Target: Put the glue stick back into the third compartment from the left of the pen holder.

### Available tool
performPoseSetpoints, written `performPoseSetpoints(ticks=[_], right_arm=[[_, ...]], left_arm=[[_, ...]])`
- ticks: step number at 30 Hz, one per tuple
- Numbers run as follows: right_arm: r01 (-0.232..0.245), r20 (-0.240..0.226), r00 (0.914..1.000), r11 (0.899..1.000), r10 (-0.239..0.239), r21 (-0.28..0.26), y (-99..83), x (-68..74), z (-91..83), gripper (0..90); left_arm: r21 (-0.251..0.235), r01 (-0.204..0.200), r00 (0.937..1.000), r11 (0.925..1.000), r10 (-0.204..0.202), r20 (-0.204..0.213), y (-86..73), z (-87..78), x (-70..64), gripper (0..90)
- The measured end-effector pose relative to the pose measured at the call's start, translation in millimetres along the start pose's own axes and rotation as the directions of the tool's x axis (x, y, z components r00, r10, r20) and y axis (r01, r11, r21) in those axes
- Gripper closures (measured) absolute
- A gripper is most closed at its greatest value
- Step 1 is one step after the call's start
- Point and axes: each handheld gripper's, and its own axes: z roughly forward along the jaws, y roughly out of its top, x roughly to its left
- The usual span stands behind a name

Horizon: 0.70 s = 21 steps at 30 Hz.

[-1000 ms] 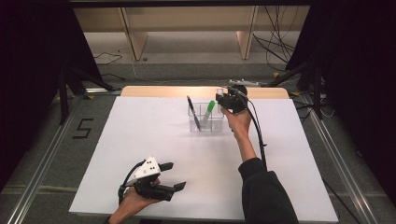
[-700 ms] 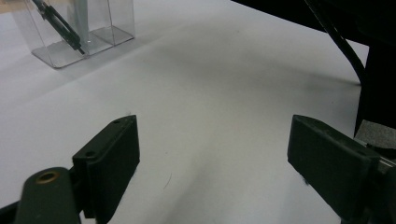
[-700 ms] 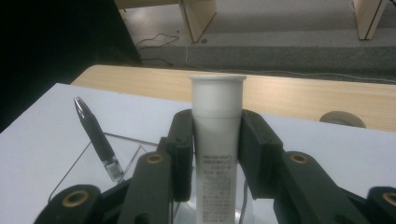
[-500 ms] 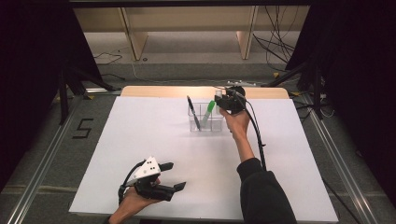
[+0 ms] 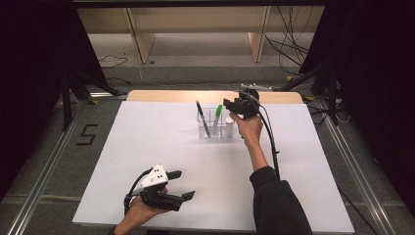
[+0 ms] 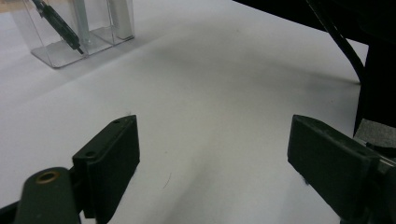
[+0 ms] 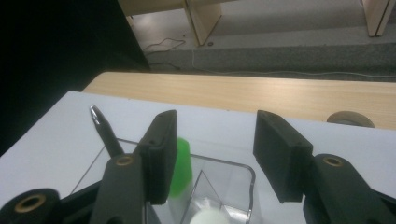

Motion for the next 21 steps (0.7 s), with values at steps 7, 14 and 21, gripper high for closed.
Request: performPoseSetpoints(ticks=[7,14,21], right_arm=[[0.024,-0.042,0.9988,1.0,-0.024,-0.008,1.0,4.9,-15.0,44.9],[0.066,-0.093,0.9934,0.998,-0.067,-0.016,-6.7,16.5,-36.3,37.3],[0.133,-0.174,0.9762,0.991,-0.13,0.009,-25.6,29.9,-59.4,33.1]], left_arm=[[0.004,0.001,1.0,1.0,-0.001,0.001,-0.2,-0.1,0.0,16.5],[0.001,0.008,1.0,1.0,-0.008,0.0,-0.3,-0.2,-0.2,16.5],[0.002,0.008,1.0,1.0,-0.008,0.0,-0.4,-0.1,0.2,16.5]])
